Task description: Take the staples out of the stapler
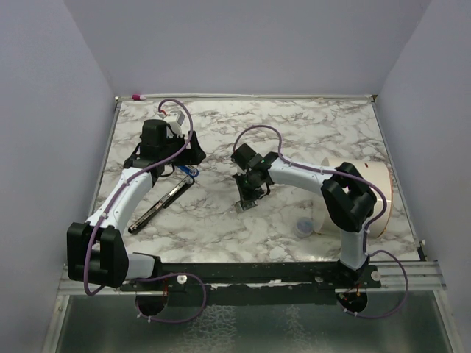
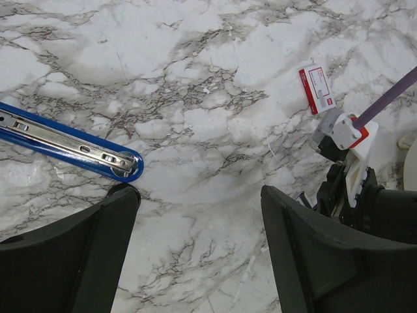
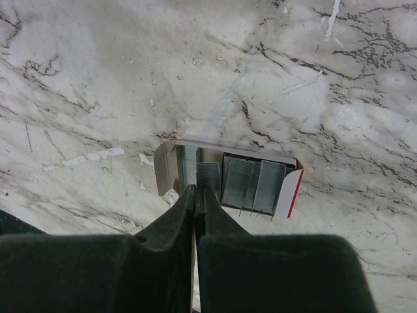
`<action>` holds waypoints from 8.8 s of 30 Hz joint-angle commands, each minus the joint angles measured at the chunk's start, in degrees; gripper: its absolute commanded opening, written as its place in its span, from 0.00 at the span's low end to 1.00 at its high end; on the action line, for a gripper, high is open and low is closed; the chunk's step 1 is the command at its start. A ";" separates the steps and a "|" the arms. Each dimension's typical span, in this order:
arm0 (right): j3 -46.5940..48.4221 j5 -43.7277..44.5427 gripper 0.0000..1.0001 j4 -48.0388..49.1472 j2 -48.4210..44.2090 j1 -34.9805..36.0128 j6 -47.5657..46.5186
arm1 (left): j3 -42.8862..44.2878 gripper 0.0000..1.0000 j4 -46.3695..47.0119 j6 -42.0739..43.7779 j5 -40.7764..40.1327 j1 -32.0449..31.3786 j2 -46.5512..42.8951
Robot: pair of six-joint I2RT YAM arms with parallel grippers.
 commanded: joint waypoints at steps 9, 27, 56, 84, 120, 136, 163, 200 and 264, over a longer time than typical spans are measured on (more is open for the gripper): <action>2.02 0.34 0.02 -0.39 2.51 0.70 -1.07 | -0.14 0.79 0.68 0.91 0.61 0.27 -1.44; 3.27 1.31 0.09 -0.98 2.38 0.83 -0.63 | -0.37 0.79 0.80 0.99 1.08 0.22 -1.82; -1.51 7.20 0.29 -3.34 -5.36 -2.69 -3.39 | -1.81 0.80 2.50 0.36 4.27 0.18 -2.07; -0.33 3.72 0.18 -3.23 -1.51 -4.71 -4.83 | -2.00 0.80 2.85 0.26 5.25 0.18 -1.35; 8.51 5.61 0.32 -8.98 2.94 2.39 -4.86 | -2.07 0.80 2.90 0.11 5.78 0.18 -1.35; 10.15 9.06 0.34 -11.20 4.48 3.42 -4.34 | -2.09 0.80 2.93 0.10 5.78 0.18 -1.47; 12.83 13.97 0.28 -14.43 7.41 4.87 -3.79 | -2.05 0.80 2.84 0.08 5.87 0.18 -1.44; -0.35 -23.93 0.16 12.44 -18.65 -10.48 -3.13 | 1.72 0.82 8.16 -15.24 15.50 1.03 -6.10; -12.30 -57.16 0.17 59.17 -20.17 -15.69 28.97 | -21.75 0.30 73.58 -64.36 27.05 -9.80 -5.93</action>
